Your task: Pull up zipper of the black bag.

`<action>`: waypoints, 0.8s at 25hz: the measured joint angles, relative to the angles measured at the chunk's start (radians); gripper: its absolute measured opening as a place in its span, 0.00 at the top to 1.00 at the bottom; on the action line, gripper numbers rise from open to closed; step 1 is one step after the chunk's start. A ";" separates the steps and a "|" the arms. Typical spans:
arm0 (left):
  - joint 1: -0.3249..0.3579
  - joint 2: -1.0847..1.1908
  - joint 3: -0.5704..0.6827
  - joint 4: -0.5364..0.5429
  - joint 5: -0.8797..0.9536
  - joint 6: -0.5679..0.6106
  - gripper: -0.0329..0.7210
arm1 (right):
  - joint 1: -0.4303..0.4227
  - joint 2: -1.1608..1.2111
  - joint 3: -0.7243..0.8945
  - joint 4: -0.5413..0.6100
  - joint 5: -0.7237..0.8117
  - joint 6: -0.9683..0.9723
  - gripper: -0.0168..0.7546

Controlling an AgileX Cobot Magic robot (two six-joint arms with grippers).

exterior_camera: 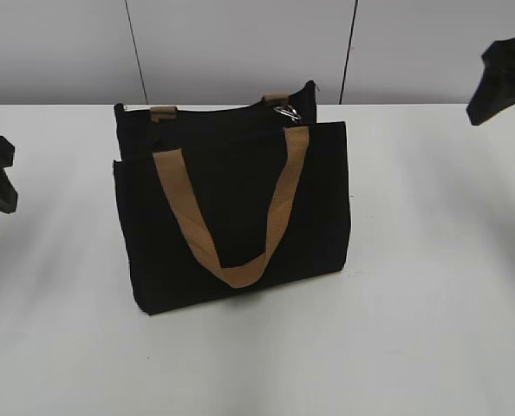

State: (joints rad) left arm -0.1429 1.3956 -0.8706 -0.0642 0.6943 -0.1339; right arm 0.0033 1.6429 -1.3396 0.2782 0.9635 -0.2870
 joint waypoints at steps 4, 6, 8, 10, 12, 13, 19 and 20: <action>0.000 0.084 -0.128 -0.003 0.189 0.105 0.30 | -0.085 0.000 0.000 -0.020 0.086 0.005 0.27; 0.000 0.102 -0.173 -0.003 0.245 0.134 0.30 | -0.121 0.000 0.000 -0.037 0.149 0.005 0.27; 0.000 0.103 -0.211 -0.001 0.293 0.154 0.30 | -0.142 -0.001 0.000 -0.069 0.211 0.004 0.27; 0.000 0.103 -0.236 -0.004 0.338 0.158 0.30 | -0.149 -0.010 0.000 -0.111 0.238 0.005 0.27; 0.000 0.102 -0.246 -0.007 0.391 0.159 0.30 | -0.150 -0.042 0.010 -0.126 0.240 0.008 0.27; 0.000 0.101 -0.247 -0.008 0.414 0.160 0.30 | -0.150 -0.063 0.024 -0.127 0.239 0.010 0.27; 0.002 0.051 -0.236 0.052 0.504 0.161 0.30 | -0.150 -0.281 0.234 -0.132 0.246 0.011 0.27; 0.005 0.031 -0.221 0.058 0.507 0.161 0.30 | -0.150 -0.316 0.279 -0.132 0.248 0.011 0.27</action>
State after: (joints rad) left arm -0.1382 1.4270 -1.0917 -0.0062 1.2008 0.0275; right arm -0.1470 1.3267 -1.0609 0.1467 1.2113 -0.2762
